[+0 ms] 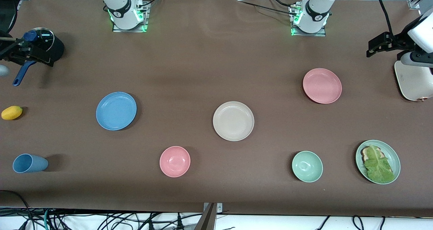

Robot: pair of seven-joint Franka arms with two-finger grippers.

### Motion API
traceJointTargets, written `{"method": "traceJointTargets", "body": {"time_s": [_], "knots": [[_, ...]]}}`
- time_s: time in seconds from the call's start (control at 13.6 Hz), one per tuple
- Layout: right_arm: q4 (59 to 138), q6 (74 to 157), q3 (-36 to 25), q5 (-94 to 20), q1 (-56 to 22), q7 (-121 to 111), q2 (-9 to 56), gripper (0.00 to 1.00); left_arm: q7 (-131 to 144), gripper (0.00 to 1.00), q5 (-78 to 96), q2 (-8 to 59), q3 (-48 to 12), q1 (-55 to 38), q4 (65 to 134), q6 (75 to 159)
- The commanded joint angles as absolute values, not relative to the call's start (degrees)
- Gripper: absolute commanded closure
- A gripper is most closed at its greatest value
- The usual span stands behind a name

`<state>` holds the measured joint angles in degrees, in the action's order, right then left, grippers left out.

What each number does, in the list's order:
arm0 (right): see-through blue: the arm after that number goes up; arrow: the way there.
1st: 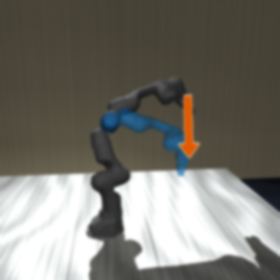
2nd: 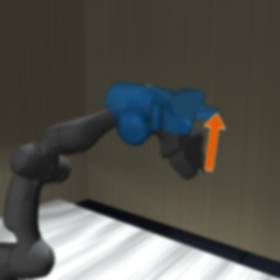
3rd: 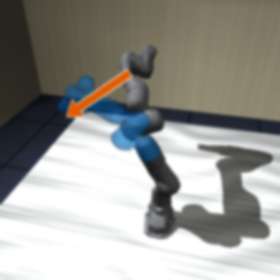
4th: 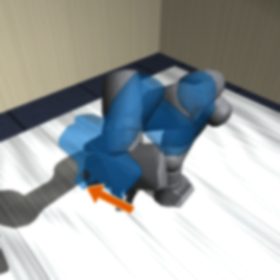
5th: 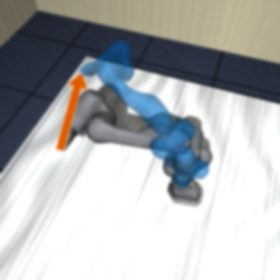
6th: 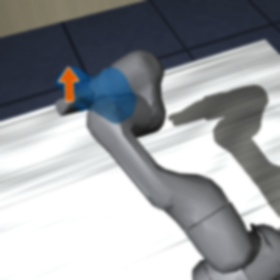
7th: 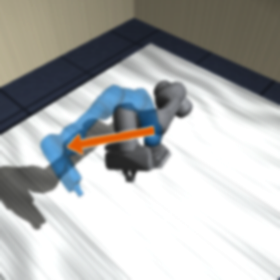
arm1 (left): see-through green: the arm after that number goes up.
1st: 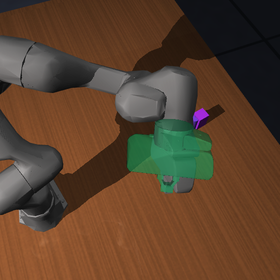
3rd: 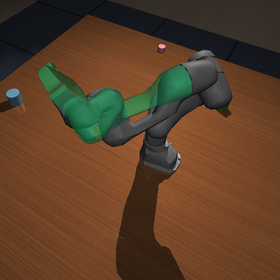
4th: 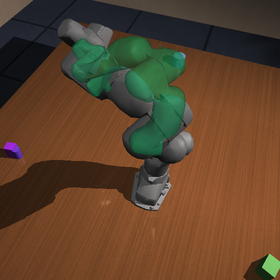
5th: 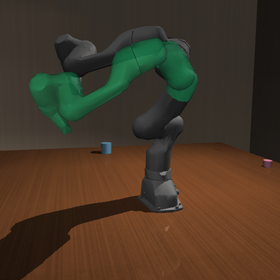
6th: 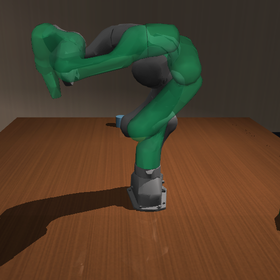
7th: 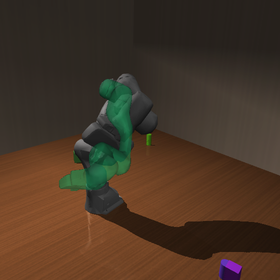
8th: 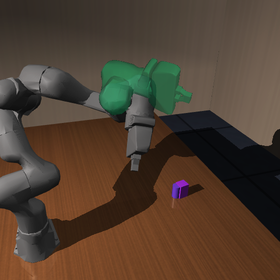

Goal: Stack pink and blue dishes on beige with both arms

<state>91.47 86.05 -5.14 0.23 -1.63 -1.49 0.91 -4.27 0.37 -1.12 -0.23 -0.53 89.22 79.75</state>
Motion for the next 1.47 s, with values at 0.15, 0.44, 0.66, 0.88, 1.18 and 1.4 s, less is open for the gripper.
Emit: {"method": "traceJointTargets", "body": {"time_s": [0.15, 0.44, 0.66, 0.88, 1.18, 1.4], "knots": [[90.4, 85.6, -4.6, 1.1, -1.1, -1.4, 1.2, 0.00, -5.4, 0.00, 1.5, -0.1, -0.3, -0.1, 87.8, 79.5], [90.4, 85.6, -4.6, 1.0, -1.1, -1.5, 1.2, 0.00, -5.4, 0.00, 1.5, 0.1, -0.3, -0.1, 87.8, 79.5], [90.4, 85.6, -4.6, 1.0, -1.1, -1.4, 1.2, 0.00, -5.4, 0.00, 1.5, 0.5, -0.2, -0.1, 87.8, 79.6], [90.4, 85.6, -4.6, 1.0, -1.1, -1.4, 1.2, 0.00, -5.4, 0.00, 1.4, 0.5, -0.3, -0.2, 87.7, 79.5], [90.4, 85.7, -4.6, 1.0, -1.1, -1.4, 1.2, 0.00, -5.3, 0.00, 1.0, 2.6, -0.2, -0.2, 87.7, 79.6], [90.4, 85.7, -4.6, 1.0, -1.1, -1.4, 1.2, 0.00, -5.2, 0.00, 1.5, 6.8, 0.1, 0.9, 87.5, 85.4]]}}
